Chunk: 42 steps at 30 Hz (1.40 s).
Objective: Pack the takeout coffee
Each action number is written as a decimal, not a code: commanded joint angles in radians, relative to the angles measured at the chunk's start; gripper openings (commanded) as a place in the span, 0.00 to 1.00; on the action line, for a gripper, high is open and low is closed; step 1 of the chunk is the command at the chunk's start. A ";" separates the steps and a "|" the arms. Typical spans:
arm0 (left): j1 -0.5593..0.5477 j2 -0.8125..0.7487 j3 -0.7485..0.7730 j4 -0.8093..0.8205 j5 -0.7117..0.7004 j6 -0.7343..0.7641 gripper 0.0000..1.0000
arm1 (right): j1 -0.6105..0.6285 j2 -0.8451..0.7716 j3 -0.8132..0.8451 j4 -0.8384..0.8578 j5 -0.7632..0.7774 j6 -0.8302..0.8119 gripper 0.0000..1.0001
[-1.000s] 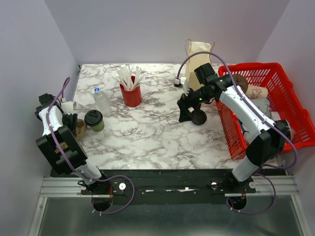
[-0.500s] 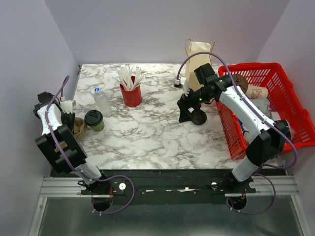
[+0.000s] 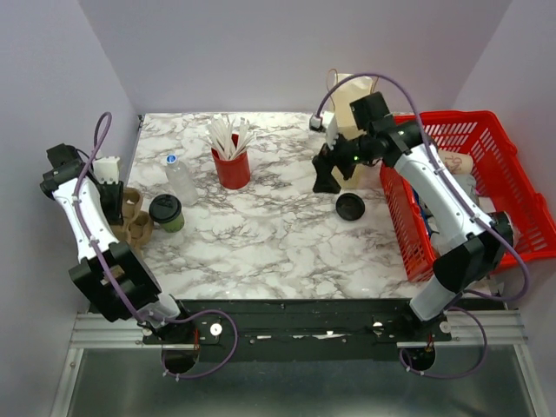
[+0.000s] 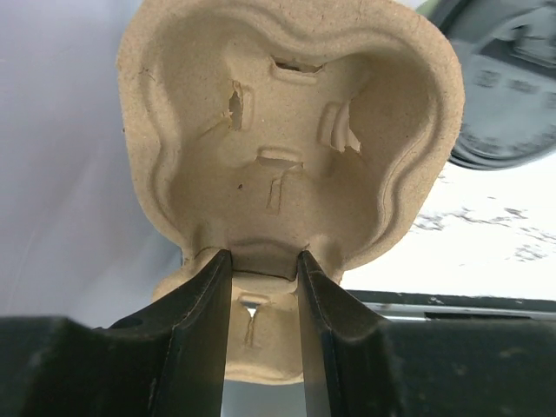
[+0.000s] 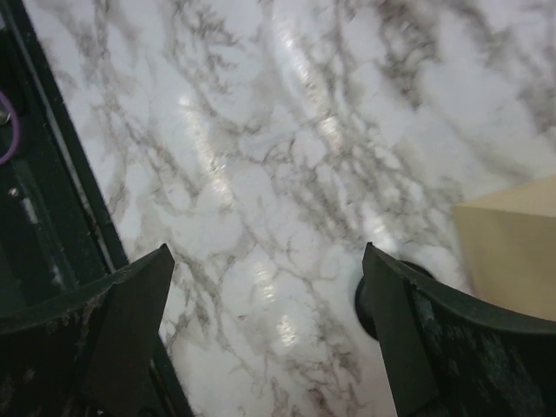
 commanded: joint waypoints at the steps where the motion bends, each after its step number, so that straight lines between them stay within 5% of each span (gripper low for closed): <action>1: -0.019 -0.055 0.083 -0.089 0.124 -0.023 0.14 | -0.040 -0.002 0.110 0.179 0.187 0.062 0.97; 4: -0.022 -0.079 0.071 -0.039 0.139 -0.060 0.03 | -0.077 0.028 0.182 0.282 0.341 0.072 0.93; 8: -0.033 -0.081 0.077 -0.013 0.161 -0.066 0.00 | -0.131 0.122 0.290 0.322 0.414 0.093 0.89; 23: -0.091 -0.069 0.141 -0.033 0.179 -0.093 0.00 | -0.145 0.277 0.376 0.307 0.402 0.156 0.90; 42: -0.111 -0.073 0.249 -0.065 0.223 -0.116 0.00 | -0.143 0.245 0.245 0.257 0.348 0.135 0.42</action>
